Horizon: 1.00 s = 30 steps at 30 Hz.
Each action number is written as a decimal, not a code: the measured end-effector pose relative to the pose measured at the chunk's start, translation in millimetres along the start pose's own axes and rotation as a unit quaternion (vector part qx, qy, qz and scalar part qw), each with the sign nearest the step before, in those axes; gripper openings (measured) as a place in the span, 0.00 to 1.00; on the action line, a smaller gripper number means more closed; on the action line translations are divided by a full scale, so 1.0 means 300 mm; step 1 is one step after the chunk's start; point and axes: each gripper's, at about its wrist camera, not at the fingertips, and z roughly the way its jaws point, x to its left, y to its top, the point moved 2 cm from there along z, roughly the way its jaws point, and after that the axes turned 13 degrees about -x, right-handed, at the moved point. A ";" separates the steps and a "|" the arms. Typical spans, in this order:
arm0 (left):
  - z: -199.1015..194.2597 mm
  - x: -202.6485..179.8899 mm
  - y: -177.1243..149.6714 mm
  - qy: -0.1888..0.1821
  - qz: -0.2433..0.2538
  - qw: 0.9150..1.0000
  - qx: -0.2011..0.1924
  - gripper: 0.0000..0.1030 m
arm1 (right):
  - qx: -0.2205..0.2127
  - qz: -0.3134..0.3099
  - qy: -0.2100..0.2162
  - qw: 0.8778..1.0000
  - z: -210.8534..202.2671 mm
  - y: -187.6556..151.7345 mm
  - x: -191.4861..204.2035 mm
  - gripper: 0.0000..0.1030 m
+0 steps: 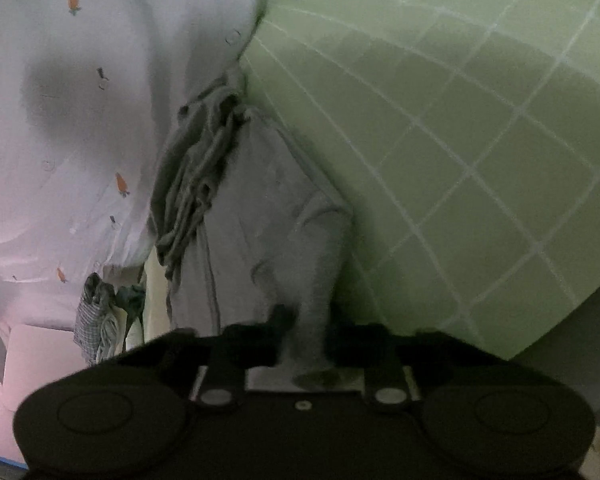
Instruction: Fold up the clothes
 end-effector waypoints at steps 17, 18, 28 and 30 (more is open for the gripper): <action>-0.069 -0.245 0.311 -0.112 0.016 0.987 -0.118 0.08 | -0.040 -0.003 0.127 0.991 0.040 0.191 0.251 0.07; -0.074 -0.260 0.340 -0.117 0.020 0.985 -0.127 0.07 | -0.045 -0.010 0.134 0.990 0.046 0.210 0.276 0.07; -0.086 -0.362 0.611 -0.134 0.020 0.966 -0.220 0.07 | -0.102 -0.013 0.201 0.974 0.144 0.423 0.474 0.07; -0.082 -0.384 0.655 -0.134 0.027 0.963 -0.234 0.07 | -0.113 -0.016 0.210 0.971 0.171 0.471 0.513 0.07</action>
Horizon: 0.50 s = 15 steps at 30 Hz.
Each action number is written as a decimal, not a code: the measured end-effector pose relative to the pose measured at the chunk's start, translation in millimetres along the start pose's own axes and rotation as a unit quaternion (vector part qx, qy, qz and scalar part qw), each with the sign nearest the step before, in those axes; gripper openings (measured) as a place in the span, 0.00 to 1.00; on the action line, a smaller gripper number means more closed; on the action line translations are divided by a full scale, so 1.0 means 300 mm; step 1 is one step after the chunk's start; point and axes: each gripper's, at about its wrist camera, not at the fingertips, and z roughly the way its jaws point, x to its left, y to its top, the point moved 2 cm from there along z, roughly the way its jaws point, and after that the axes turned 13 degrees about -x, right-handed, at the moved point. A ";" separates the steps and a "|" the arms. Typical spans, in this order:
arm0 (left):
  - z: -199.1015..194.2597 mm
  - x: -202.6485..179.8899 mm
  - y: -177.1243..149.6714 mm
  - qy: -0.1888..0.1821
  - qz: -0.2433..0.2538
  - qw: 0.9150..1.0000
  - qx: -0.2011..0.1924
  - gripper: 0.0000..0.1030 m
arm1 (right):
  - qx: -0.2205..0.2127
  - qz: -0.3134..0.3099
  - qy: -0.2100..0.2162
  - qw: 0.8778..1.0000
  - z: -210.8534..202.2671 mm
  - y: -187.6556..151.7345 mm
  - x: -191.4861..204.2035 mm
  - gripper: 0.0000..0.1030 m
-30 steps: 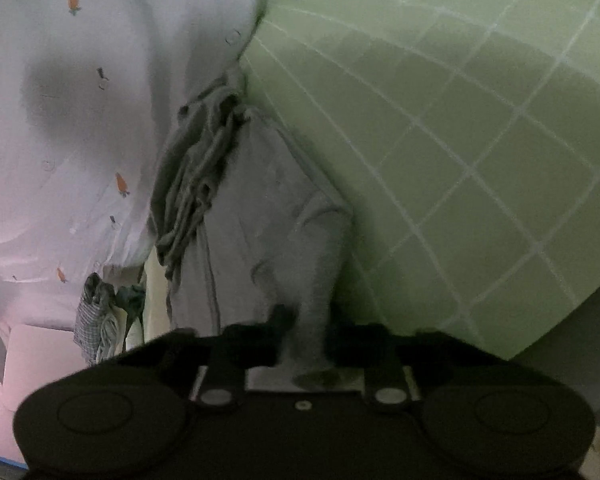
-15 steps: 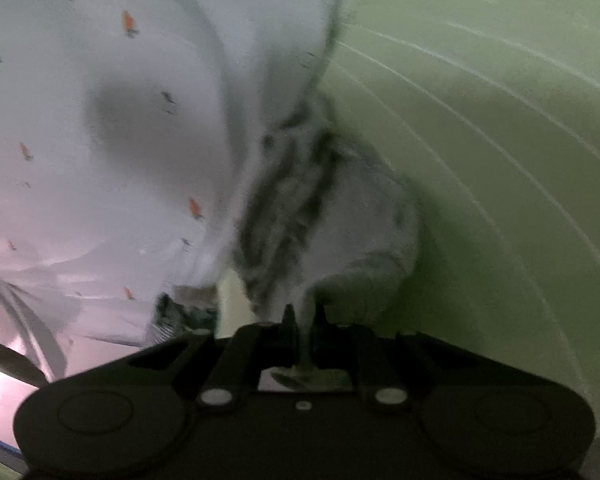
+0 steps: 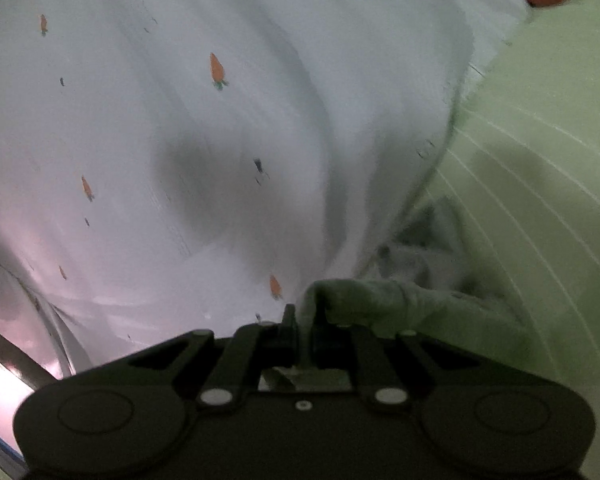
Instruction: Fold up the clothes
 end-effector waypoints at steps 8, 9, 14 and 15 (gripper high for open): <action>0.162 0.062 0.050 0.025 -0.012 1.000 -0.014 0.07 | 0.000 -0.012 0.005 1.000 0.168 0.078 0.001 0.07; 0.189 0.075 0.057 0.026 -0.014 0.999 -0.014 0.07 | 0.001 -0.010 0.003 1.000 0.196 0.084 -0.008 0.07; 0.346 0.141 0.082 0.037 -0.019 0.999 -0.005 0.07 | 0.006 -0.007 -0.015 1.000 0.353 0.114 -0.060 0.07; 0.382 0.161 0.081 0.043 -0.022 0.999 0.000 0.07 | 0.008 -0.007 -0.021 1.000 0.390 0.120 -0.076 0.07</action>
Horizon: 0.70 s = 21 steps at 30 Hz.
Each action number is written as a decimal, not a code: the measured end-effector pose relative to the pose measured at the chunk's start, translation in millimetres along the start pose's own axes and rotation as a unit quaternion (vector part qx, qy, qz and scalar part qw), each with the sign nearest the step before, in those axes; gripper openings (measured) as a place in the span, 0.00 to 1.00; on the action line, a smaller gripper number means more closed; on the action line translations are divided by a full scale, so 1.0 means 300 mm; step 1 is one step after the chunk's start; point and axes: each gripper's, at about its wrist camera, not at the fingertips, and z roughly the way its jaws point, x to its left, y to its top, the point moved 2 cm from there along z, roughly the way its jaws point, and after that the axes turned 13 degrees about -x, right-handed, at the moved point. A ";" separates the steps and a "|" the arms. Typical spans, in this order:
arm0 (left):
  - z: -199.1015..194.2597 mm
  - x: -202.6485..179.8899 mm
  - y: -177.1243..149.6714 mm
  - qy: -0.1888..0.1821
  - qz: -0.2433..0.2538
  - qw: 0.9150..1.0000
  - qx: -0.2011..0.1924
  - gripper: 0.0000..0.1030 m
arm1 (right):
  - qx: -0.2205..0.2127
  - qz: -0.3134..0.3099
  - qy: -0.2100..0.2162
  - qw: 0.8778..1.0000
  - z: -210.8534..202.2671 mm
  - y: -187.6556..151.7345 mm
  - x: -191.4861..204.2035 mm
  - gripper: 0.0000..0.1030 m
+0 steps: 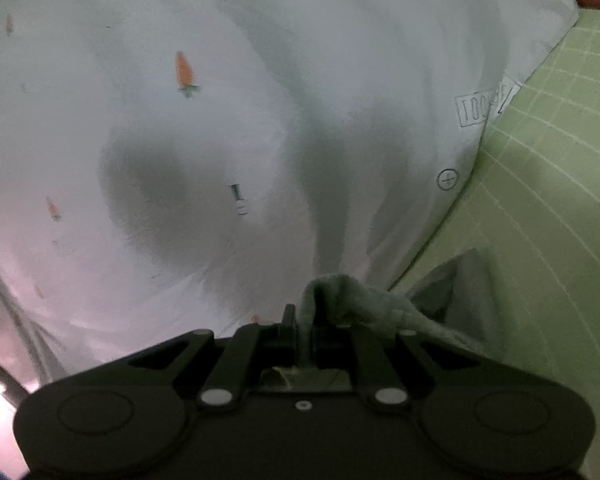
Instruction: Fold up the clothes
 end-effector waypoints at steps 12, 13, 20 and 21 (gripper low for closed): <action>0.384 0.237 -0.092 0.098 -0.039 0.993 0.050 0.08 | 0.061 0.018 -0.106 0.992 0.382 -0.009 -0.250 0.07; 0.396 0.253 -0.099 0.103 -0.045 0.992 0.052 0.08 | 0.064 0.018 -0.109 0.992 0.398 -0.011 -0.259 0.07; 0.430 0.250 -0.077 0.109 -0.027 0.992 0.052 0.11 | 0.086 -0.036 -0.126 0.988 0.483 -0.003 -0.238 0.08; 0.428 0.237 -0.068 0.108 -0.018 0.993 0.050 0.12 | 0.089 -0.057 -0.128 0.986 0.489 -0.001 -0.216 0.08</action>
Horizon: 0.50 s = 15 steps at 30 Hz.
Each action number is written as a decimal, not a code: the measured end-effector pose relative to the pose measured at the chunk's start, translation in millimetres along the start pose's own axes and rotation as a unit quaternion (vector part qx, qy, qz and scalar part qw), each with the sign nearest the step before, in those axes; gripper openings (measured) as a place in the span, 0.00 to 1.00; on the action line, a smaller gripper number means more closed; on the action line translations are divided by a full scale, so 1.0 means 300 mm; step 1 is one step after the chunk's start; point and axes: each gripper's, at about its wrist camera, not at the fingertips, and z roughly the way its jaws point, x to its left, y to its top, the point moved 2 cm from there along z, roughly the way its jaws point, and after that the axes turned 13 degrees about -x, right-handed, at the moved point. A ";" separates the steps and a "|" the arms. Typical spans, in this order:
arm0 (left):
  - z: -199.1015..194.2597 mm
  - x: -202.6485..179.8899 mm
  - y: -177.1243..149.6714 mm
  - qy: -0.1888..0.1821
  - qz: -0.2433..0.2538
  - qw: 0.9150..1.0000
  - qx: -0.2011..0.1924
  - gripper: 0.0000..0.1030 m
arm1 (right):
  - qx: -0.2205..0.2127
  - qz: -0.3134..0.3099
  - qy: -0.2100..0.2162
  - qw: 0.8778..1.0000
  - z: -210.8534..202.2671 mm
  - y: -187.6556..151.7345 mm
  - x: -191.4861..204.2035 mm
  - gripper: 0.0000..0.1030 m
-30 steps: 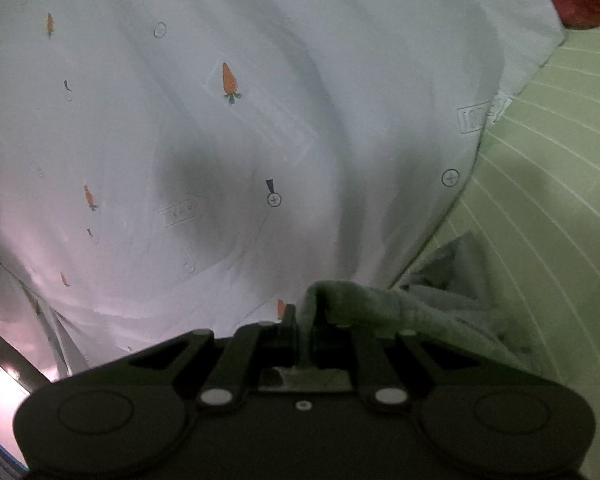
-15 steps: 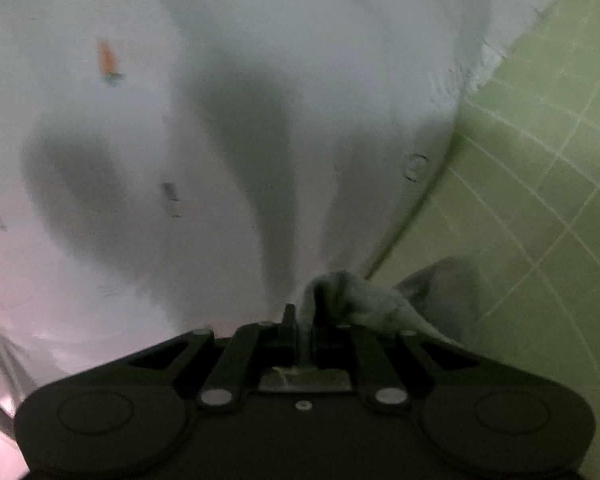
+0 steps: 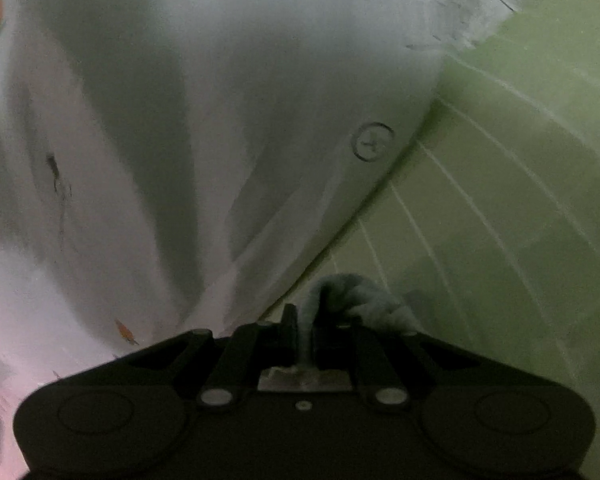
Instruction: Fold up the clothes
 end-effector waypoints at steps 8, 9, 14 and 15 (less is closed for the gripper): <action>-0.115 -0.086 0.053 0.002 0.050 0.998 -0.046 0.23 | -0.022 -0.150 -0.004 0.988 -0.088 0.006 0.175 0.08; -0.126 -0.082 0.063 0.007 0.047 0.997 -0.055 0.26 | -0.025 -0.142 -0.002 0.990 -0.094 0.009 0.176 0.08; -0.167 -0.057 0.100 0.018 0.033 0.997 -0.073 0.27 | -0.033 -0.105 -0.004 0.994 -0.109 0.009 0.169 0.27; -0.169 -0.057 0.099 0.022 0.039 0.996 -0.072 0.28 | -0.043 -0.103 -0.009 0.994 -0.111 0.008 0.166 0.51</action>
